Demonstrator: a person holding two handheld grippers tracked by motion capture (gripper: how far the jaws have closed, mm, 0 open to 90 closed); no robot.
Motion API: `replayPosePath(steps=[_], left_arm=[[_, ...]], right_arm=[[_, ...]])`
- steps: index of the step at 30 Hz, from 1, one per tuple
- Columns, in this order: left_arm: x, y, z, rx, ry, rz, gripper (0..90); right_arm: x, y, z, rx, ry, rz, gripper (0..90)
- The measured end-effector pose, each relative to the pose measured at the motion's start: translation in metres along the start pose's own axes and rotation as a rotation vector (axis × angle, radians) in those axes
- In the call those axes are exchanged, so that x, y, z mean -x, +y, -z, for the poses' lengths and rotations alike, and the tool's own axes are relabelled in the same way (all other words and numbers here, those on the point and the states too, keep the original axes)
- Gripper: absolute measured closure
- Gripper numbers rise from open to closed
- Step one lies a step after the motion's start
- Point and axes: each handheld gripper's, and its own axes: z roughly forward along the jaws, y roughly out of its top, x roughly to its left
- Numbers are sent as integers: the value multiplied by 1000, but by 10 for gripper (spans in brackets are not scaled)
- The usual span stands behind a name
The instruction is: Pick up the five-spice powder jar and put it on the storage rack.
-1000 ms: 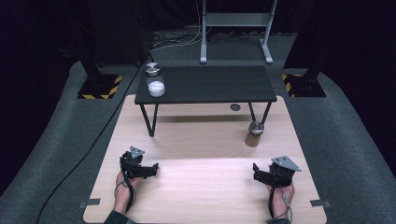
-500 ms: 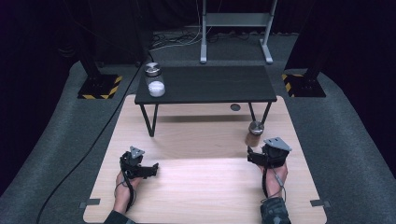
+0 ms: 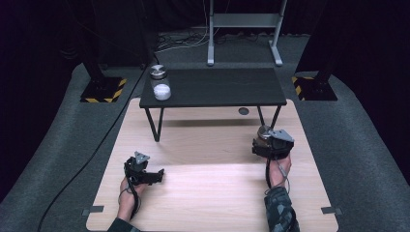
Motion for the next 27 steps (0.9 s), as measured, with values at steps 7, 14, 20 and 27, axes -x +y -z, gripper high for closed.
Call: replayPosePath(steps=[7, 14, 20, 27], left_arm=[[0, 0, 0, 0, 0, 2, 2], [0, 0, 0, 0, 0, 0, 2], [0, 0, 0, -1, 0, -1, 2], [0, 0, 0, 0, 0, -1, 2]], right_arm=[[-3, 4, -20, -24, 0, 4, 0], [-2, -2, -31, -14, 11, -7, 0], [3, -8, -37, 8, 53, -31, 0], [2, -12, -39, 21, 48, -44, 0]])
